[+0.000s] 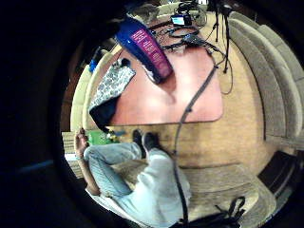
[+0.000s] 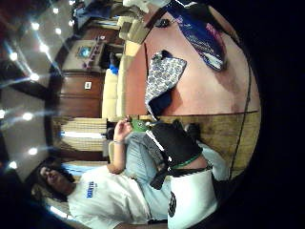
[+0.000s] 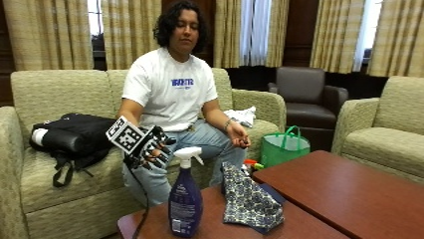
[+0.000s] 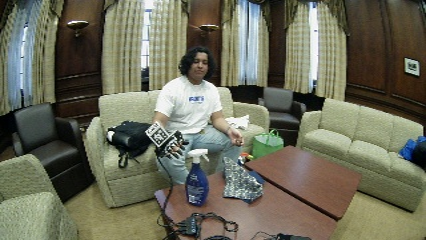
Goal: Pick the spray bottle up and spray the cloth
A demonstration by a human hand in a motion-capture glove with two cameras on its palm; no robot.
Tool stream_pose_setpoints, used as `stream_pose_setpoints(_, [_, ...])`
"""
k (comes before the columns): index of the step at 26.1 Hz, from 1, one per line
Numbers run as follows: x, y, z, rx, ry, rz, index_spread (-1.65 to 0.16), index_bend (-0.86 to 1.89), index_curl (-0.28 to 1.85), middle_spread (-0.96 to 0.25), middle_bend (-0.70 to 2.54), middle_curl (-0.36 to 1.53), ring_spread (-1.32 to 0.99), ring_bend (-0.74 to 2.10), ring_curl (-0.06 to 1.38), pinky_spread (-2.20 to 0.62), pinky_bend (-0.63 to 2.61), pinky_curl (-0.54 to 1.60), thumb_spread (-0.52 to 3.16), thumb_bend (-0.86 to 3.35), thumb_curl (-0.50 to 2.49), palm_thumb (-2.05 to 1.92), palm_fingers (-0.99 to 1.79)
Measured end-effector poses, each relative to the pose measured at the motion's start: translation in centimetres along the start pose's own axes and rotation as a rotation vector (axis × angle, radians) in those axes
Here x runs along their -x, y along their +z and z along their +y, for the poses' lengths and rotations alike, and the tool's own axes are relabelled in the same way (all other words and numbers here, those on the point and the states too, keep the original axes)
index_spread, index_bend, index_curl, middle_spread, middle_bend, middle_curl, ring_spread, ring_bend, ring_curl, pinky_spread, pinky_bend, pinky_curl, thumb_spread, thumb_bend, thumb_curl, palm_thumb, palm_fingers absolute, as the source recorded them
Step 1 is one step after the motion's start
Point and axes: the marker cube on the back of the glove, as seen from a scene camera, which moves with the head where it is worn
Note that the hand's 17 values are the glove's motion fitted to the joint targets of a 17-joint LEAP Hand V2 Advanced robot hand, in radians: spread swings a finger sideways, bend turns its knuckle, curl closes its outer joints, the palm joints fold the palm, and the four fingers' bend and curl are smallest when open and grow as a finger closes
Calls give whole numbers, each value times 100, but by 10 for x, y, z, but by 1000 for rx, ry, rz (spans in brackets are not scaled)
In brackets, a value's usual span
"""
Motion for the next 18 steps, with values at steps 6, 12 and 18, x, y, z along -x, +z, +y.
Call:
stream_pose_setpoints(6, [-8, 0, -46, -47, 63, -207, -41, 14, 28, -16, 19, 29, -16, 39, 27, 10, 30, 20, 100, -1, 28, 53, 45])
stream_pose_setpoints(12, [-19, 2, -82, -72, 96, -357, -40, 13, 27, -15, 22, 32, -16, 38, 28, 10, 30, 21, 99, 0, 30, 60, 45])
stream_pose_setpoints(18, [-20, 11, -117, -25, 107, -437, -39, 11, 26, -15, 22, 33, -17, 37, 29, 8, 31, 22, 96, 0, 33, 69, 43])
